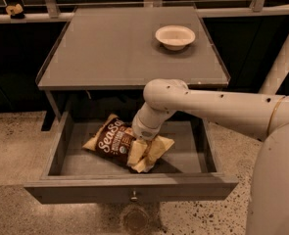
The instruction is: Pick brown chip bag from top drawer and place on counter
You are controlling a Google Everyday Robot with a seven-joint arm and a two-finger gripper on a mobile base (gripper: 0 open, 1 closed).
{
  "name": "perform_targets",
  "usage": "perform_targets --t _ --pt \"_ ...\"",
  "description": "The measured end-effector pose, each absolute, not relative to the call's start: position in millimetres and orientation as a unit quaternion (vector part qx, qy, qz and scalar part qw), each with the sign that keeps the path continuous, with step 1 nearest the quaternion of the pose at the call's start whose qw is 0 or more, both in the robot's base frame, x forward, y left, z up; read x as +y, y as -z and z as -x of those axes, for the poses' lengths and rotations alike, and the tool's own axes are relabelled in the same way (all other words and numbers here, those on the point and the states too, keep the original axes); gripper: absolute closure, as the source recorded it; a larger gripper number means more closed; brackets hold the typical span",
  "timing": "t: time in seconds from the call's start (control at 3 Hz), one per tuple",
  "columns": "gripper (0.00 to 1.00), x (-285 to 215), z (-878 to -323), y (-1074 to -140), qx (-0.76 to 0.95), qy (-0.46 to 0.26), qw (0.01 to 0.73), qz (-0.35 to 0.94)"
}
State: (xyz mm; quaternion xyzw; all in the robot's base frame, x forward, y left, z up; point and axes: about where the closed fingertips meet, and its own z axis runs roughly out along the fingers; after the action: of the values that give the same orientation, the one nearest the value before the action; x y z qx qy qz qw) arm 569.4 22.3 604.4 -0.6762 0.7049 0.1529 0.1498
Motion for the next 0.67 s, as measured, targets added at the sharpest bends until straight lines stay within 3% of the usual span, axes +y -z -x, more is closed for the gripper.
perform_targets --t 0.67 --pt "0.89 22.3 -569.3 -604.4 0.705 -0.153 0.15 0.676"
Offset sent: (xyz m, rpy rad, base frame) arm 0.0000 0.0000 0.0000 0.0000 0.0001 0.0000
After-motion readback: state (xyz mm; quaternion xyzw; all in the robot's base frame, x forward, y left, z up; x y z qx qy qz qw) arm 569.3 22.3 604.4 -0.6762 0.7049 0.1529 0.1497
